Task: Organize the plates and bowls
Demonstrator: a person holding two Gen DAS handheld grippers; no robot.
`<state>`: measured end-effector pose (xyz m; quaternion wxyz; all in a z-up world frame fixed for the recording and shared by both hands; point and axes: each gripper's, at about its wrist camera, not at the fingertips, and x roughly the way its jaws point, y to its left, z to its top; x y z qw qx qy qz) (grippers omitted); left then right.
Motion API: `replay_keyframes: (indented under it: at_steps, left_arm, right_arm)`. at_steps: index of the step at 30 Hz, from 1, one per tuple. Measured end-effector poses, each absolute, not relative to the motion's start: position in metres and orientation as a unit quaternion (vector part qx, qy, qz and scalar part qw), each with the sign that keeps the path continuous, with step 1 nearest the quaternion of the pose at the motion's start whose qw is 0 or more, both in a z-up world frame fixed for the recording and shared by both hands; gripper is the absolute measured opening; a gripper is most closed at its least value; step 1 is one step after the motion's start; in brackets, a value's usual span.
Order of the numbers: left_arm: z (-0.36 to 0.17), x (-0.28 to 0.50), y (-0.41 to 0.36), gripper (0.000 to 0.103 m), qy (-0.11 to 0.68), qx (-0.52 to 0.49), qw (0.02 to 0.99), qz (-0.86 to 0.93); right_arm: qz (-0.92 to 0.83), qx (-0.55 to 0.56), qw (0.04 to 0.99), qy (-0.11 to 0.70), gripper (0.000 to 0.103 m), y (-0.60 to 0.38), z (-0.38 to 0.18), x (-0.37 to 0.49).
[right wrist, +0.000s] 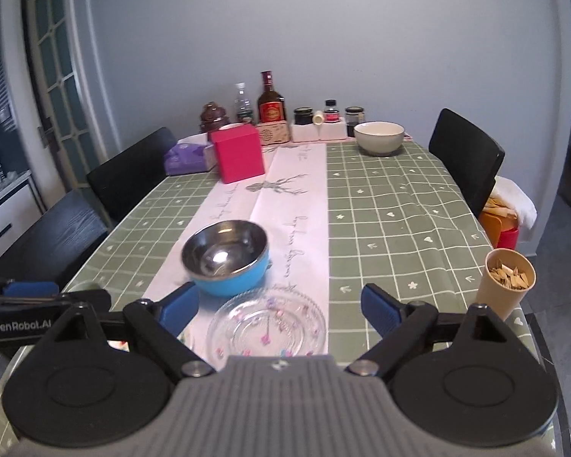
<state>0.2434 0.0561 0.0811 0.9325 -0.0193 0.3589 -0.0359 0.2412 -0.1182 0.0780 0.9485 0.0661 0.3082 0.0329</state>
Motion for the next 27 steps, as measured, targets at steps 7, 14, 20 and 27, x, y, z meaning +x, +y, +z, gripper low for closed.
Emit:
replay_keyframes:
  at_steps: [7, 14, 20, 27]
  left_arm:
    - [0.067, 0.287, 0.064, 0.088, 0.349, -0.001, 0.937, -0.030]
    - [0.050, 0.332, 0.075, 0.088, 0.365, -0.031, 0.931, -0.014]
    - [0.030, 0.360, 0.074, 0.088, 0.376, -0.023, 0.926, -0.002]
    - [0.000, 0.391, 0.078, 0.082, 0.411, -0.073, 0.909, -0.007]
  right_arm:
    - [0.021, 0.071, 0.938, 0.338, 0.084, -0.113, 0.057, 0.294]
    - [0.022, 0.104, 0.935, 0.339, 0.084, -0.109, 0.043, 0.336]
    - [0.012, 0.137, 0.928, 0.345, 0.083, -0.095, 0.024, 0.372]
    - [-0.034, 0.179, 0.900, 0.395, 0.072, -0.084, -0.011, 0.407]
